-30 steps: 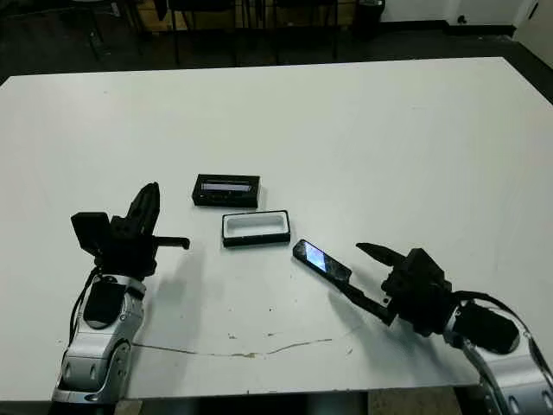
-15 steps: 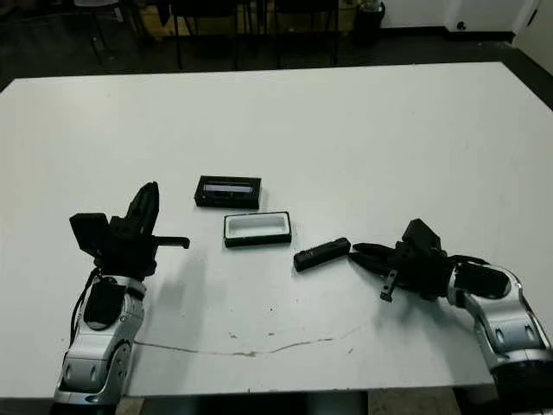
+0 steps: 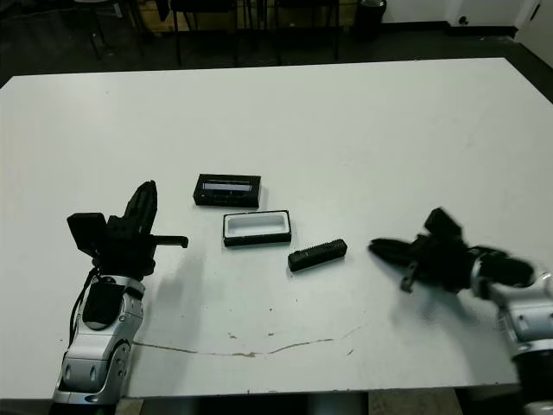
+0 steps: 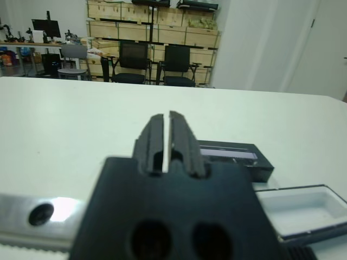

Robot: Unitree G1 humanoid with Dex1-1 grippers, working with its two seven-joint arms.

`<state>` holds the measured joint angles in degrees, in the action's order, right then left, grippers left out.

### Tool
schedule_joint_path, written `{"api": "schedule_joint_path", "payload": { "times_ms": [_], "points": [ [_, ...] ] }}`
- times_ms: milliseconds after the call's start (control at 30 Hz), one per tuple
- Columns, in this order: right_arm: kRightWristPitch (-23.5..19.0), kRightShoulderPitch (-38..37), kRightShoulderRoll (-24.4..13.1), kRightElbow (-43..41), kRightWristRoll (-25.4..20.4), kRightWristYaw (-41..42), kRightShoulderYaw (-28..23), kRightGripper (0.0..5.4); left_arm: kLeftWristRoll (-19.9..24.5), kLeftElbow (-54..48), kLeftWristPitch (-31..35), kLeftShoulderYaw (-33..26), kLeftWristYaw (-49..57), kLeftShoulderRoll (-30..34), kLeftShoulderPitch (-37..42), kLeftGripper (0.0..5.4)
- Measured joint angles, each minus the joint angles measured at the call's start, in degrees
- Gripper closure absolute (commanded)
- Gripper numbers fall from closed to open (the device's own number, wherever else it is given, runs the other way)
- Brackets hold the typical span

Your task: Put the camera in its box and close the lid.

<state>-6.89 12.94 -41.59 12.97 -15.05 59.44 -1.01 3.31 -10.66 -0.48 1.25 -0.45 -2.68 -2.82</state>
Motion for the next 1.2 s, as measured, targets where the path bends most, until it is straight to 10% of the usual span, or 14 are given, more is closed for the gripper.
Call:
{"api": "schedule_joint_path", "payload": {
  "times_ms": [200,767,1200],
  "points": [
    [-8.0,2.3,-1.9,-8.6,-3.3,0.3,-2.3,5.11,0.0,-0.1,0.3,0.1,0.1,-0.3,0.0,5.4],
    [1.4,15.5,3.0,13.7,-3.8,25.2,6.6,2.22,0.0,-0.6,1.0,-0.2,0.1,-0.3,0.0,5.4],
    [8.1,20.4,8.6,23.1,-1.4,29.4,7.7,0.01,0.1,-0.6,1.2,-0.4,0.0,-0.3,0.1,5.4]
  ]
}}
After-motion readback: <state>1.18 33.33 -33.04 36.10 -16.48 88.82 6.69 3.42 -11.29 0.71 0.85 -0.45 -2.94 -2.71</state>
